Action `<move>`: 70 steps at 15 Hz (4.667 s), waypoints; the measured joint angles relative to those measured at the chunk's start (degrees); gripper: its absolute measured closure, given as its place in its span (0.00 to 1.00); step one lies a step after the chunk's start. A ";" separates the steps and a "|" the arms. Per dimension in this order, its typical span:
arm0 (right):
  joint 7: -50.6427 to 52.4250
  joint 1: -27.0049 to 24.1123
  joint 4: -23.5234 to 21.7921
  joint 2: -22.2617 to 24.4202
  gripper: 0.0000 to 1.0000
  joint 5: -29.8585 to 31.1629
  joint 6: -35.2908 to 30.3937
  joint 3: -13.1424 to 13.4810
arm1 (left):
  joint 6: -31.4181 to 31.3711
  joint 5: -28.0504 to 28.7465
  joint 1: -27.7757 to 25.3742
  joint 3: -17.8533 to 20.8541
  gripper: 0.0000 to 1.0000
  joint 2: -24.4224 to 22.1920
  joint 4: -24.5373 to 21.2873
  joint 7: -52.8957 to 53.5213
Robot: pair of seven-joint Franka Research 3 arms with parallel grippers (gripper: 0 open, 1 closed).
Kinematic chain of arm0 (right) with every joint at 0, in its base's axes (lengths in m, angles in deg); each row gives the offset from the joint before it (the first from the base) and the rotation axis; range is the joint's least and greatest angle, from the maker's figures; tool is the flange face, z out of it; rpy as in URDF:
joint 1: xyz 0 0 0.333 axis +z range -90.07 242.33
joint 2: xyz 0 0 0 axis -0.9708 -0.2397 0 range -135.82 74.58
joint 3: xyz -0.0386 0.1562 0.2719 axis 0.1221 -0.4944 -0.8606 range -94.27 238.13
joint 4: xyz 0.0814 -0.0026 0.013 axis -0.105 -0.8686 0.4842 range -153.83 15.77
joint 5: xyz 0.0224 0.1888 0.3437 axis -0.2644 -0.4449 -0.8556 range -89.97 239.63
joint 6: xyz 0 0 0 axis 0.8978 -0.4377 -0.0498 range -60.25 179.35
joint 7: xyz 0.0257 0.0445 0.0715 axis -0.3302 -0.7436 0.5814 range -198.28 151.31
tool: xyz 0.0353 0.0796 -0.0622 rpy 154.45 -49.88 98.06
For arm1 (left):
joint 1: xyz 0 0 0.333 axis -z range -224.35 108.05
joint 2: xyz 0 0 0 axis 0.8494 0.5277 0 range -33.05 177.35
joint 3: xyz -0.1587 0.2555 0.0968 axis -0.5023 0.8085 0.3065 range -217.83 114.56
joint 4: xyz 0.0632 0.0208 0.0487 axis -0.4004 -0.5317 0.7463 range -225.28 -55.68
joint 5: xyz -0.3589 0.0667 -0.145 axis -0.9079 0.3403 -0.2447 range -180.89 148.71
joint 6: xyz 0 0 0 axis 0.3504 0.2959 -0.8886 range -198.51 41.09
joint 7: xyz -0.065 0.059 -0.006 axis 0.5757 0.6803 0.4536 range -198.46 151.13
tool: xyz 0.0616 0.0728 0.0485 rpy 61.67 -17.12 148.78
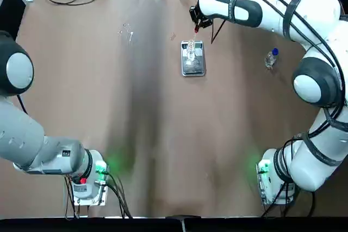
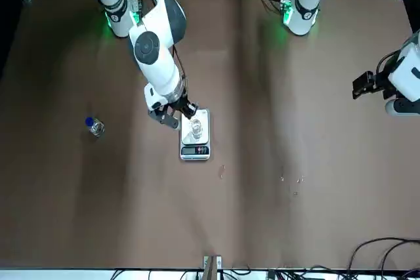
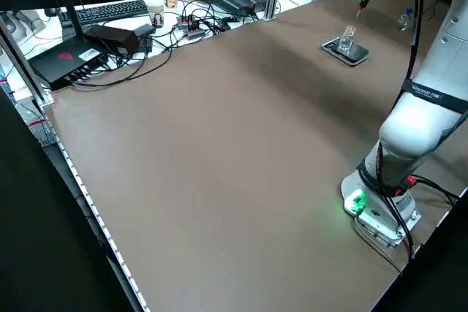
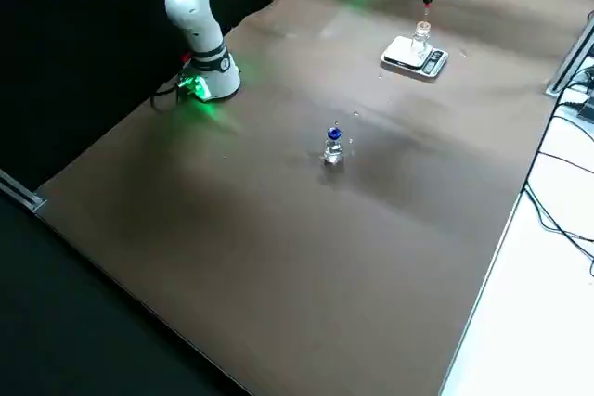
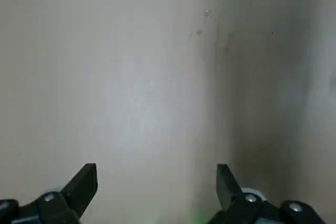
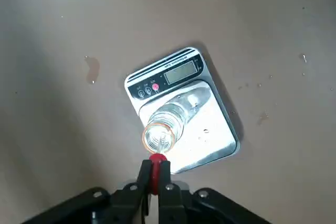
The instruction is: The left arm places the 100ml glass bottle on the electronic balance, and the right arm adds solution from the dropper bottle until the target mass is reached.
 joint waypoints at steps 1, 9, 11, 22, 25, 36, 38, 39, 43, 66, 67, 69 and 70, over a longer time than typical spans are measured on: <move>-0.01 0.20 0.00 -0.20 0.91 0.10 0.01 0.00 | 0.00 0.00 0.00 0.00 0.00 0.00 0.00 0.00; -0.27 0.67 0.06 -0.19 0.94 0.15 0.01 0.00 | 0.00 0.00 0.16 -0.12 0.00 0.00 0.00 -0.11; -1.20 0.76 0.06 -0.23 0.95 0.19 0.01 0.00 | 0.00 0.00 0.16 -0.13 0.00 0.01 -0.01 -0.11; -3.20 0.77 0.38 -0.31 0.95 0.21 0.19 0.39 | 0.00 0.00 -0.02 -0.14 0.00 0.04 -0.08 0.02; -3.34 0.76 1.65 -0.06 0.95 0.21 0.18 0.76 | 0.00 0.00 -0.03 -0.14 0.00 0.04 -0.07 0.03; 0.47 -9.89 2.75 8.13 0.95 0.43 -11.48 1.76 | -0.01 0.00 -1.22 -0.17 0.00 0.04 -0.06 0.09; 6.30 -13.64 2.35 9.14 0.95 0.47 -14.05 1.82 | 0.00 0.00 -1.22 -0.18 0.00 0.04 -0.06 0.09; 9.36 -15.95 1.74 10.06 0.95 0.47 -14.77 1.86 | -0.01 0.00 -1.22 -0.18 0.00 0.04 -0.06 0.09; 22.61 -25.33 -3.94 15.72 0.95 0.47 -16.90 2.03 | -0.01 0.00 -1.22 -0.19 0.00 -0.01 -0.06 0.09; 49.51 -40.50 -26.24 20.11 0.95 9.69 -3.79 1.95 | -1.82 0.00 -1.79 -0.22 0.00 -3.37 0.18 -0.41; 49.94 -40.65 -26.94 20.42 0.95 9.69 -3.70 1.95 | -1.81 0.00 -1.75 -0.22 0.00 -4.01 0.18 -0.44; 50.74 -40.77 -28.03 21.21 0.95 9.69 -3.62 1.94 | -1.80 0.00 -1.69 -0.23 0.00 -4.55 0.13 -0.45; 51.38 -40.88 -28.39 21.61 0.95 9.69 -3.62 1.94 | -1.80 0.00 -1.59 -0.23 0.00 -4.49 0.07 -0.45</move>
